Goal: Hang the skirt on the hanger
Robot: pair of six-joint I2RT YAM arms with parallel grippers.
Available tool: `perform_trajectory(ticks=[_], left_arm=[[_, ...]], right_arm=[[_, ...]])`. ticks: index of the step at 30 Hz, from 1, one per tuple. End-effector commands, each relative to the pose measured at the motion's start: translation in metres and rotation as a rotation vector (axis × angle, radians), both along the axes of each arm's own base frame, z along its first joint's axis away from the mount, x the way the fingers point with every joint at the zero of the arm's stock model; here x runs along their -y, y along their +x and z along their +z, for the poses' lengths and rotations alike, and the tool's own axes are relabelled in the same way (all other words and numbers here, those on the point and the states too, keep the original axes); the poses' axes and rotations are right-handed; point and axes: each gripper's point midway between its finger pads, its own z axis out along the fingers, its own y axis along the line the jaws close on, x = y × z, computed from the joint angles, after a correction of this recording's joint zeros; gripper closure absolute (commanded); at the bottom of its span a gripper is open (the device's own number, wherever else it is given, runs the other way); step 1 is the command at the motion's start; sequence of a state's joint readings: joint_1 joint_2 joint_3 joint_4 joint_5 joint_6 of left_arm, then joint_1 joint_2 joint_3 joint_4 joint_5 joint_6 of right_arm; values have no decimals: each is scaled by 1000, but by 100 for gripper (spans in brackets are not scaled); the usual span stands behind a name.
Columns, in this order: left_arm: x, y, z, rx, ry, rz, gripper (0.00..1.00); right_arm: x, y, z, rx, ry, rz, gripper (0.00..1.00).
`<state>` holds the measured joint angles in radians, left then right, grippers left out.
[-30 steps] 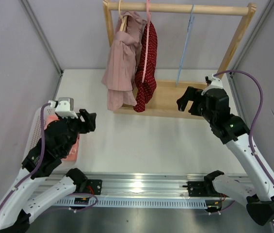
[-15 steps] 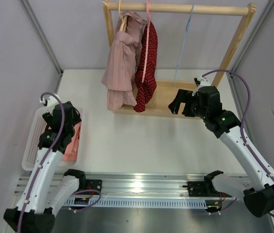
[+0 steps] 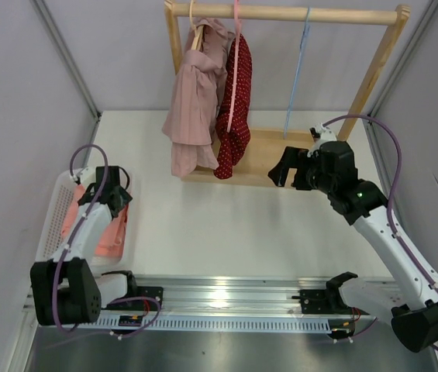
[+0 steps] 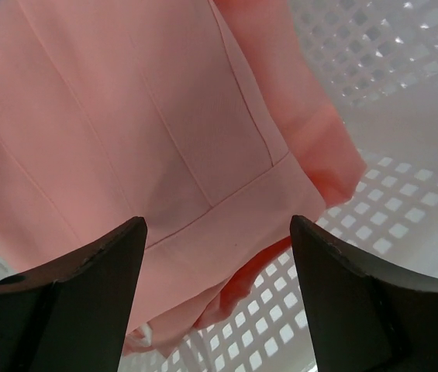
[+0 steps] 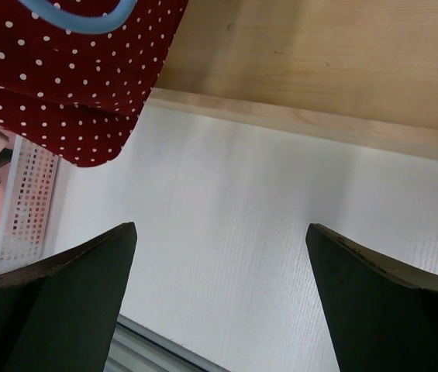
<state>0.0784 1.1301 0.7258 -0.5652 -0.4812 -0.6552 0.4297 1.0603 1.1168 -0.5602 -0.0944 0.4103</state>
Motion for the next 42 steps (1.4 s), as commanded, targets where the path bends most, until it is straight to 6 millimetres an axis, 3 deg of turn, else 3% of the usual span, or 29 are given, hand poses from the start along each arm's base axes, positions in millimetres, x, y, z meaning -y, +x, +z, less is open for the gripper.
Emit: perform_trajectory(ticks=[1,7,10,11,14,17,18,20,22,26,27,28,31,32,33,37,38,39,41,42], left_arm=[[-2,16,-13,52,-68,85,20],[-2,16,-40,-23,-88,124,30],[-3,20,-35,1,-86,114,54],[-3,21,-32,13,-83,107,70],[-3,27,-19,26,-81,87,100],[-7,34,13,66,-34,31,100],[-10,43,43,137,-11,17,100],[-14,40,67,141,42,-27,100],[-19,46,121,244,96,-49,100],[-26,33,202,342,206,-81,100],[-23,32,213,369,206,-99,100],[-22,29,243,441,221,-109,100],[-16,22,269,489,231,-145,100],[-15,18,295,548,247,-156,100],[-12,17,304,568,245,-167,100],[12,11,368,767,243,-291,100],[26,13,377,805,221,-363,100],[33,8,399,861,225,-399,100],[52,8,416,908,211,-498,100],[62,3,438,959,213,-542,100]], right_arm=[[1,-5,18,58,30,13,1],[5,-13,21,79,45,2,1],[8,-15,23,84,45,-7,1],[8,-15,23,85,47,-6,0],[7,-14,23,87,50,-2,0],[5,-13,27,93,55,2,0],[5,-13,28,93,57,3,1],[4,-12,31,98,61,6,1],[1,-11,32,96,65,14,1],[-1,-9,34,99,67,25,1],[-3,-8,35,96,70,29,1],[-4,-8,34,93,67,34,1],[-6,-5,35,81,49,49,1],[-5,-1,33,71,38,40,1],[-5,0,37,77,37,38,0],[-10,4,39,76,47,41,0],[-11,5,40,80,50,40,1],[-11,7,40,80,49,36,1],[-12,10,44,93,51,30,0],[-11,11,45,96,53,24,1]])
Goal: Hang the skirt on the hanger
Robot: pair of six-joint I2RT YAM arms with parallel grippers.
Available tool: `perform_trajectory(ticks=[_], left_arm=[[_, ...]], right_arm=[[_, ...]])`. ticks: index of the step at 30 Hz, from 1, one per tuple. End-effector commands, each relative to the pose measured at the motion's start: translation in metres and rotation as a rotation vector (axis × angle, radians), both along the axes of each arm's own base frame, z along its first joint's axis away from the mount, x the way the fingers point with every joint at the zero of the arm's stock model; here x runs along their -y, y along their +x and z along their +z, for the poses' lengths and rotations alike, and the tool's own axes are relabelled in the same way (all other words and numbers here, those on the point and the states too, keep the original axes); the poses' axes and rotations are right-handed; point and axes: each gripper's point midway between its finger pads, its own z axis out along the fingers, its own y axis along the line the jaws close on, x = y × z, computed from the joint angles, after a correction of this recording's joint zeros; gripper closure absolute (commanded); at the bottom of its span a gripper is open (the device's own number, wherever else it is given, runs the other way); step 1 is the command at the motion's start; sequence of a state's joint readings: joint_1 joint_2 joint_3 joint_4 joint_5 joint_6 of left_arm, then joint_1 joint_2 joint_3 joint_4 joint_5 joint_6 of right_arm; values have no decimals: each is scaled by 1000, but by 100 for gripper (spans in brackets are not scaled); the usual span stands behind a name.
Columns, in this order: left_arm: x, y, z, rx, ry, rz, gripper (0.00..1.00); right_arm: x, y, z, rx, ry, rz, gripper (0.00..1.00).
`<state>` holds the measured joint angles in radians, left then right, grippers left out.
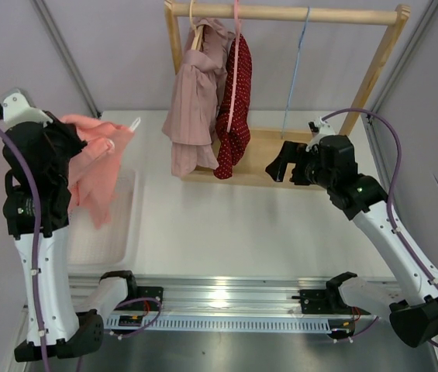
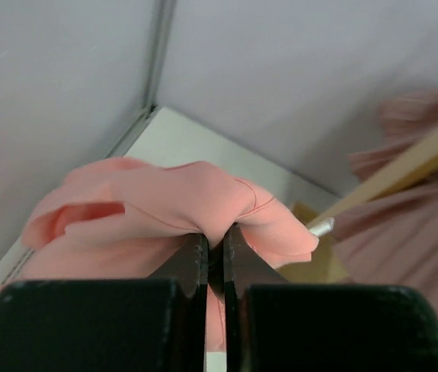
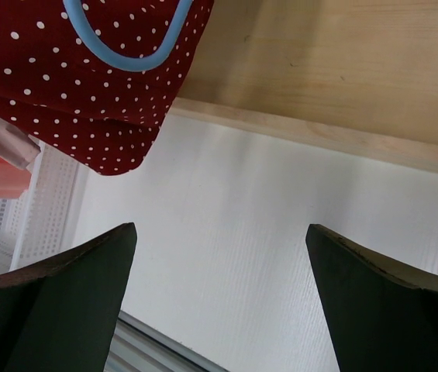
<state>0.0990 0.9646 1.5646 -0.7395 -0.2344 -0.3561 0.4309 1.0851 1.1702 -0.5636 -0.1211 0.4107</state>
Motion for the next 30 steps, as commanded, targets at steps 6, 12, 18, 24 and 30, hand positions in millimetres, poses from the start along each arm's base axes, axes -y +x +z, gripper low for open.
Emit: perform_trajectory(ticks=[6,12,18,24,30], left_arm=[[82,-31,132,356,81,-408,100],[132,-55,138,404,70,-661,100],[172,-94,132,441,31,-931,100],[201,-110,109,417,-50,-1125,100],[213,-96,57,358,-171,-1119,100]], right_arm=[[-4,11,40,106,44,-15,1],[2,14,46,122,41,-48,1],[9,12,48,132,31,-75,1],[10,7,46,122,48,-84,1],[11,-3,40,98,73,-82,1]])
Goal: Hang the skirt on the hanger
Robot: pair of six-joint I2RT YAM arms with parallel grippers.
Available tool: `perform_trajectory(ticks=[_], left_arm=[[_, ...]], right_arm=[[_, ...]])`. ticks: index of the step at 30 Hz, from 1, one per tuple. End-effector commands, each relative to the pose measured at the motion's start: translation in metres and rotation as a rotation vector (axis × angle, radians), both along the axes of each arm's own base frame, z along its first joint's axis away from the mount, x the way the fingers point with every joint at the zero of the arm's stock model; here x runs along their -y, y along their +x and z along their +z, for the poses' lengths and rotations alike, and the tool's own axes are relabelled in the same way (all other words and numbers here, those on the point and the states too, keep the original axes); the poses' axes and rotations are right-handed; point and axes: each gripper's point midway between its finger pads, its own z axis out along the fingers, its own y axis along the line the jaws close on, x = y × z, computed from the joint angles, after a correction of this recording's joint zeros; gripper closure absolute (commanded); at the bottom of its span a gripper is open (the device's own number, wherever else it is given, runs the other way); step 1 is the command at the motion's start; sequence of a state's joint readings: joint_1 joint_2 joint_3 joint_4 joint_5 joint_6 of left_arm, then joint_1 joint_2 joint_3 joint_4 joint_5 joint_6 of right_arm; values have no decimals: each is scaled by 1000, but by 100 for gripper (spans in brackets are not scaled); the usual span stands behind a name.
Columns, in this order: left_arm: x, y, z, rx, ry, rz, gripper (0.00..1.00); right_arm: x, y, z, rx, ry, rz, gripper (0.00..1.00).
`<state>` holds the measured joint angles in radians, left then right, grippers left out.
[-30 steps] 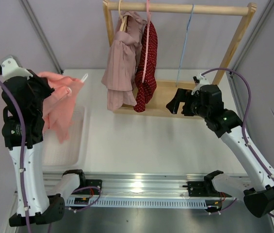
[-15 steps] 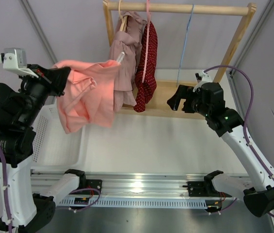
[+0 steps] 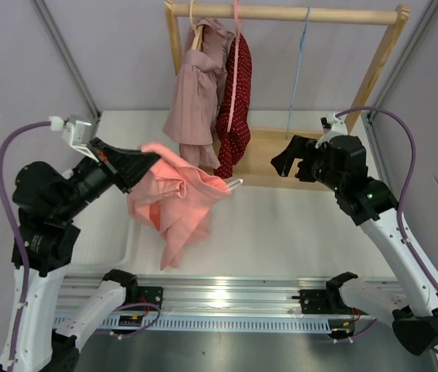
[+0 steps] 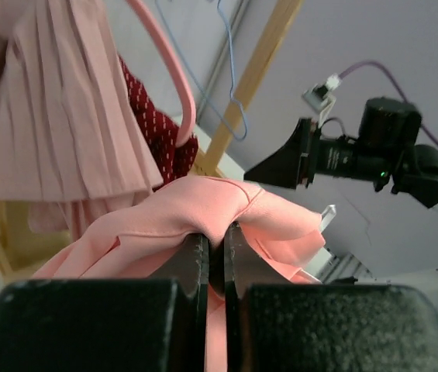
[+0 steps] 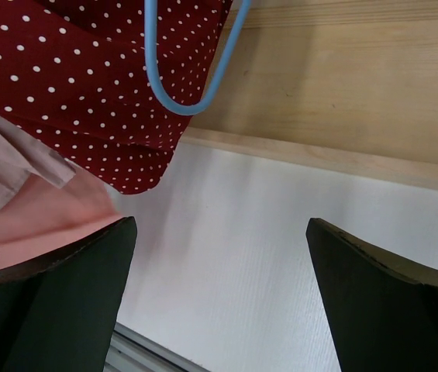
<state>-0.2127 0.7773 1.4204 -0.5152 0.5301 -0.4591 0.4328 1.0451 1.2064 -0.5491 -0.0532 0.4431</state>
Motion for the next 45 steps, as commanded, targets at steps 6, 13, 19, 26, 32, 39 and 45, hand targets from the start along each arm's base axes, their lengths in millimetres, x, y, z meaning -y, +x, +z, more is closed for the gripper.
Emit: perform_trajectory(ticks=[6,13,19,26,32,39,45], left_arm=[[44,21,-32,-16,-161,26,100],[115,35,-22,-33,-146,-49,100],[150,47,-35,-114,-128,-72,100],[157,61,-140,-353,-64,14,100],[157,64,-262,-550,82,52,100],[148,58,-364,-719,167,54,100],[137,50,-399,-800,180,11,98]], right_arm=[[7,-11,9,23,34,-23,1],[9,-13,16,27,36,-25,1],[21,-13,28,53,13,-57,1],[21,-12,-4,-20,-9,-62,1],[13,-17,-53,-123,10,-40,1],[7,-28,-107,-232,24,-35,1],[0,-35,-141,-286,7,-38,2]])
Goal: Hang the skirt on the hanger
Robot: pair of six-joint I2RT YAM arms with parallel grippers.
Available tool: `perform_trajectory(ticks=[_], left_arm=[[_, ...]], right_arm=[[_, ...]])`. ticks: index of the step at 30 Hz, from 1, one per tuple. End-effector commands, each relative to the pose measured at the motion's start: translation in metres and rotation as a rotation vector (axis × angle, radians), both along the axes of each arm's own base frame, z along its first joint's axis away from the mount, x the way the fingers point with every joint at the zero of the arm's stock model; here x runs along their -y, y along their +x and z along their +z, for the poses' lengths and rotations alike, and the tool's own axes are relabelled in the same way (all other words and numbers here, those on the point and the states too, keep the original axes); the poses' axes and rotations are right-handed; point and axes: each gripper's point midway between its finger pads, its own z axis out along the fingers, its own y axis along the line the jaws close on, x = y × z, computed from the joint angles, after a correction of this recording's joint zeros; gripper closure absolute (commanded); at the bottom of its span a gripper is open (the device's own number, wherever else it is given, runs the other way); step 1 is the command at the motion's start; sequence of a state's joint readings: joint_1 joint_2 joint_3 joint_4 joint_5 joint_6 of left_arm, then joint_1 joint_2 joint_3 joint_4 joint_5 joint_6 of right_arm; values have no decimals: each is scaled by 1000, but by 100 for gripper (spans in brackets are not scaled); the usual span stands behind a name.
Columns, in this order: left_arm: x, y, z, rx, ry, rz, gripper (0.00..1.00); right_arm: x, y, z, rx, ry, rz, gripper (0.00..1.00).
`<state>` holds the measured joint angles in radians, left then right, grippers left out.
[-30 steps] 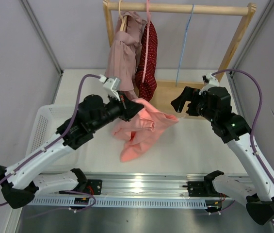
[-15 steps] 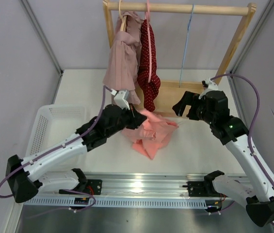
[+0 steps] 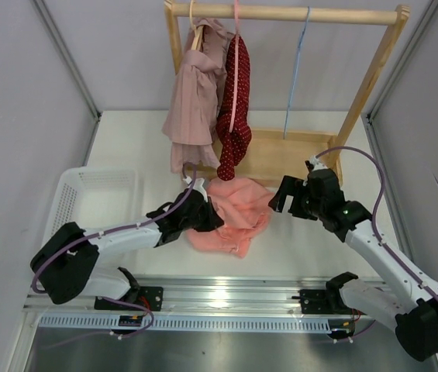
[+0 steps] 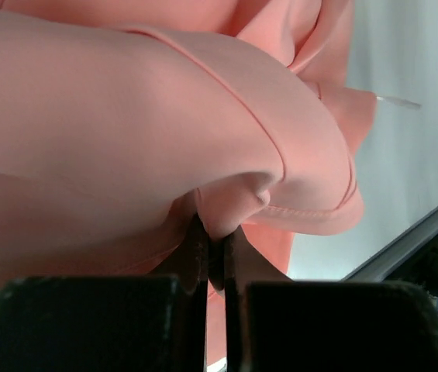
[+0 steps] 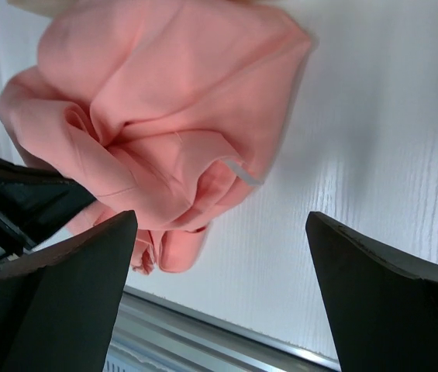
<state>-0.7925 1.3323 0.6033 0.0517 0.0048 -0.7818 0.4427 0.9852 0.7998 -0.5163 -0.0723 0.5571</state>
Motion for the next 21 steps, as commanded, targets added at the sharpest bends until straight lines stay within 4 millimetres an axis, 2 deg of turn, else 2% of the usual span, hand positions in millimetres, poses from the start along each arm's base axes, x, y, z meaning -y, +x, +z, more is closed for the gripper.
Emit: perform_trajectory(ticks=[1,2,3,4,5,6,8,9,11,13,15,17,18,20,21], left_arm=[[7,4,16,34,-102,-21,94],[6,4,18,41,-100,-24,83],[4,3,19,54,-83,-43,80],[5,4,29,78,-86,-51,78],[6,4,35,93,-87,-66,69],[3,3,35,109,-62,-88,65],[8,1,56,169,-82,-150,57],[7,-1,58,171,-70,-165,55],[12,-3,80,215,-95,-215,50],[12,-10,90,227,-80,-270,49],[14,-16,112,267,-104,-322,46],[14,-28,119,263,-111,-385,45],[15,-30,133,299,-121,-409,45],[21,-45,149,337,-171,-499,43],[24,-50,166,370,-204,-535,43]], right_arm=[[-8,9,6,49,40,-16,2],[-8,9,5,49,36,-17,2],[-6,11,5,52,31,-21,2],[-6,12,5,53,24,-22,2],[-5,15,8,61,18,-28,2],[-3,17,9,64,12,-34,2],[0,20,10,65,-4,-41,1],[4,25,16,76,-2,-56,1],[7,27,20,84,-4,-63,1],[12,30,27,91,-6,-77,1],[17,32,30,93,-18,-92,1],[24,34,34,94,-24,-112,1],[26,34,35,93,-25,-118,1],[32,35,38,92,-29,-138,1],[36,34,40,98,-28,-150,1]])
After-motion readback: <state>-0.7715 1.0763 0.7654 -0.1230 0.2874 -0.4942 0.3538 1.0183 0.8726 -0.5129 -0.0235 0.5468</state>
